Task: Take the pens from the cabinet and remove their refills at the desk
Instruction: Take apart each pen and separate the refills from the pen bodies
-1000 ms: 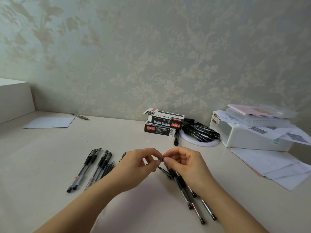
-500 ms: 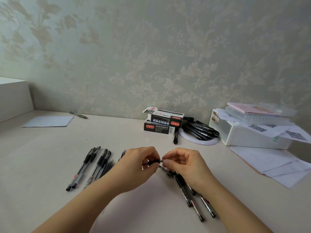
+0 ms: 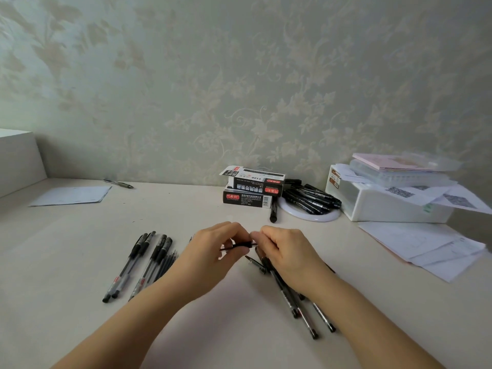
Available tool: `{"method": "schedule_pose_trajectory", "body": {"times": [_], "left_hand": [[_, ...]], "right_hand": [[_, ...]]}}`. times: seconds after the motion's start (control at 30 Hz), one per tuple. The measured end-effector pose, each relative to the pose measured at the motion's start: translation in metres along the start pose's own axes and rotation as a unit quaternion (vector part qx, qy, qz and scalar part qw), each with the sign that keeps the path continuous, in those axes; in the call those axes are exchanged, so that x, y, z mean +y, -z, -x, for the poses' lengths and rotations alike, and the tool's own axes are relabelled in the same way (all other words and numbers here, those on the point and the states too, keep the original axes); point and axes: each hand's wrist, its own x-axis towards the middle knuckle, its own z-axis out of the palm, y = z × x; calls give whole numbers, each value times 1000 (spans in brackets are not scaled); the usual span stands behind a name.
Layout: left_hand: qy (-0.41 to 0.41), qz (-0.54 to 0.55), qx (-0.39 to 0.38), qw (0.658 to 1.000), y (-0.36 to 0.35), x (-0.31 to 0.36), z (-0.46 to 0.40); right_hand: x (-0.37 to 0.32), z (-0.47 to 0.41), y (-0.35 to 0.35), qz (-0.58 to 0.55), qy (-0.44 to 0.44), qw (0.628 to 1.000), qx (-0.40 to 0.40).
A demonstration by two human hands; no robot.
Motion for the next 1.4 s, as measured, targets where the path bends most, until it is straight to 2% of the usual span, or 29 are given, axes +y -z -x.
{"method": "schedule_pose_trajectory", "body": {"times": [0.13,0.27,0.5,0.6,0.77,0.97,1.13,1.4], "left_hand": [[6,-2,14,1000,0,3,-1],[23,-19,21,999,-2,2,0],[28,-28,-2,999,-4,-1,1],[16,-24,-10,1000,-6,-1,0],[-1,-15,-14,1000,-9,0,1],[32,-23,5,999,-5,-6,-2],[9,0,-15,1000,-4,-3,-2],[-7,12,6,1000,2,0,-2]], "right_hand": [[-6,-8,6,22,-18,999,-29],[-3,-10,7,-24,-28,997,-65],[6,-4,4,-133,-26,990,-37],[13,2,5,-96,-4,995,-31],[15,3,2,48,37,998,-20],[23,2,6,-13,46,999,-20],[21,5,5,-55,54,996,-42],[14,8,3,-110,19,992,-53]]}}
